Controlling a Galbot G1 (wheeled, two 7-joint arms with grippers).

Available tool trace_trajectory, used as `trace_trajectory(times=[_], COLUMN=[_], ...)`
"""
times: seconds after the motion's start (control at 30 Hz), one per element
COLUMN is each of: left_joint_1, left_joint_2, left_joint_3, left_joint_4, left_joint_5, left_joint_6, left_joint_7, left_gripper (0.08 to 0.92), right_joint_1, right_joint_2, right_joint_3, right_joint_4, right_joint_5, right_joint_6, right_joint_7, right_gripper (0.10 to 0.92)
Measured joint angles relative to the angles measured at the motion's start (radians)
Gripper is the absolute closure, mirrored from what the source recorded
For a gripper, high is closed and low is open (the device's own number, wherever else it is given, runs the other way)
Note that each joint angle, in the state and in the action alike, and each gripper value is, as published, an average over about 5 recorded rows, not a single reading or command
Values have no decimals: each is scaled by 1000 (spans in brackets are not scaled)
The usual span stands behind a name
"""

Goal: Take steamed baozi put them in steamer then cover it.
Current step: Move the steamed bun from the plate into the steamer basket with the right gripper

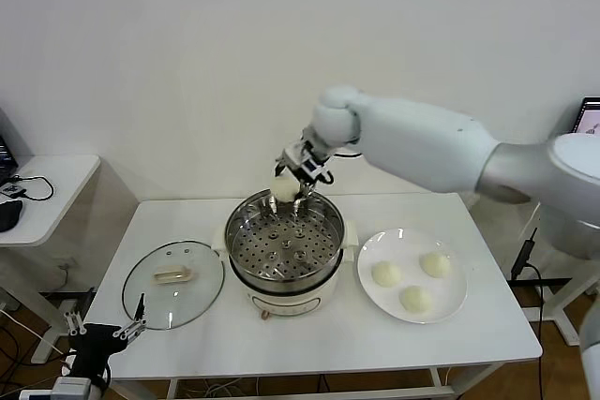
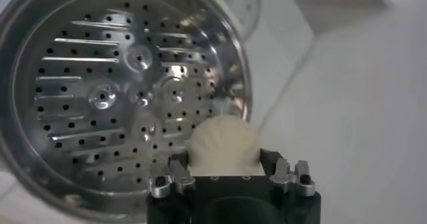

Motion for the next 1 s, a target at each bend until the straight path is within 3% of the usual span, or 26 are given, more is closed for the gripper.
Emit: trace_trajectory(times=[0.7,1.0], left_joint_1=[-8,-8], left_joint_2=[0,-3], left_joint_3=[-5,-6], left_joint_4=[10,3], left_joint_5=[-2,-3], left_joint_6=[1,1], left_joint_7=[0,0], left_gripper=[177,177], right_joint_1=[-123,-132], right_joint_2=[107,111], right_joint_3=[-1,5], right_joint_4=[-177,-206], right_joint_5=[-267,-310], right_joint_6=[225,258], right_joint_7=[70,87], right_gripper=[349,210])
